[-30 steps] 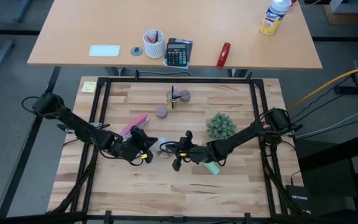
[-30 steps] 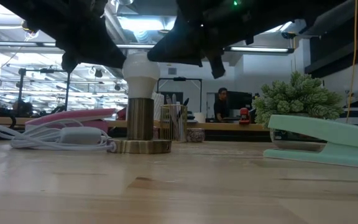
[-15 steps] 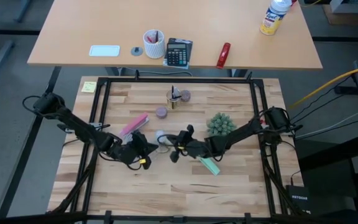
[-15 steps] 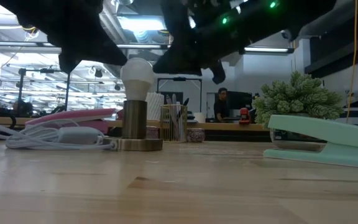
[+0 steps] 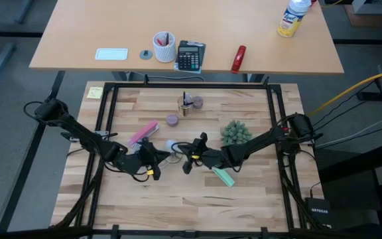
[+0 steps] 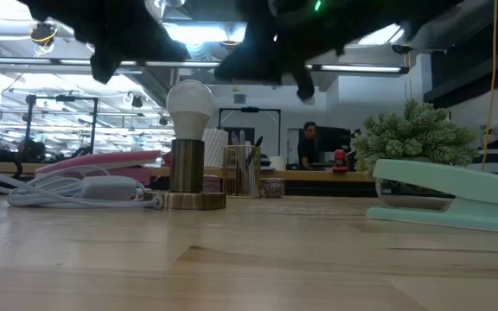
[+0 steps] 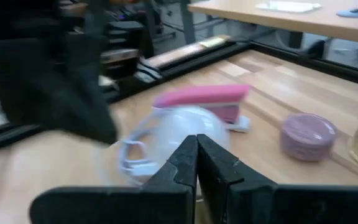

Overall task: Screw lightbulb
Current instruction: Remove the lightbulb from the lamp

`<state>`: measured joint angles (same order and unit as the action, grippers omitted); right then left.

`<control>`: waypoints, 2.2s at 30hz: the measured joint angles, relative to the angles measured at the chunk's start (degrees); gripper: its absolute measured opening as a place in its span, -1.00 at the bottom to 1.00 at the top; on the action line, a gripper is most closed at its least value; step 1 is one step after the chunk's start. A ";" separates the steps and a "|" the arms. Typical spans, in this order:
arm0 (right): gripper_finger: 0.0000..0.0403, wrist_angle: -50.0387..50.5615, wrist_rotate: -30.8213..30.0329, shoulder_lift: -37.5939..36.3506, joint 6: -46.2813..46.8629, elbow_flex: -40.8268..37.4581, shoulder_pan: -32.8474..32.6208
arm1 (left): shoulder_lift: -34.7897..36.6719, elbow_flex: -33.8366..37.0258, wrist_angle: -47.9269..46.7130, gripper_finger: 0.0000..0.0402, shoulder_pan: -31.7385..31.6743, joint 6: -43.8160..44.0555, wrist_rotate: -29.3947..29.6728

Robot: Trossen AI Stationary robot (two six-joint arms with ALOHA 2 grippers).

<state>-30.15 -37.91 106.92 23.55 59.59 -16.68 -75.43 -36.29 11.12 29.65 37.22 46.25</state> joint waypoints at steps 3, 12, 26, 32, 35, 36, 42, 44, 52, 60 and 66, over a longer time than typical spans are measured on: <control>-0.93 -0.34 0.02 -2.03 -0.03 0.01 -1.55 | 2.00 0.00 1.46 -0.99 0.48 -2.17 2.85; -0.93 -1.80 0.02 -1.91 0.07 0.09 -3.26 | 5.29 -0.02 -1.77 -0.99 -1.94 -7.94 12.91; -0.93 -7.25 0.08 4.10 0.18 0.04 -1.44 | 4.62 0.00 -15.29 -0.99 -8.15 1.84 0.74; -0.93 -7.20 0.18 5.20 0.60 0.04 -0.87 | 2.63 0.00 -14.50 -0.99 -9.58 1.98 -1.94; -0.93 -7.19 0.10 5.21 0.61 0.04 -0.90 | 1.53 0.00 -13.50 -0.99 -9.42 2.04 -3.46; -0.93 -7.17 -0.08 5.21 0.61 0.04 -0.84 | 1.32 0.00 -13.11 -0.99 -9.09 2.01 -3.32; -0.93 -6.63 -0.80 5.21 0.61 0.04 -0.38 | 1.28 0.11 -12.78 -0.99 -7.33 2.73 -2.32; -0.93 -6.22 -2.48 5.21 0.61 0.04 -0.38 | 1.28 0.11 -12.88 -0.99 -6.66 3.39 -2.14; -0.93 -5.62 -7.14 5.25 0.63 0.06 0.25 | 1.15 -0.12 -10.70 -0.99 -3.76 5.68 -6.08; -0.93 -5.50 -5.57 5.34 0.64 0.02 1.17 | 1.22 -0.04 -11.07 -0.99 -1.42 7.43 -4.38; -0.93 -6.45 -6.29 4.39 -0.67 0.02 1.04 | 1.40 -0.02 -6.34 -0.99 -0.07 5.50 -2.03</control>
<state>-36.60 -44.20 111.32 22.89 59.61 -15.64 -74.03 -36.32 4.78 29.57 42.72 44.22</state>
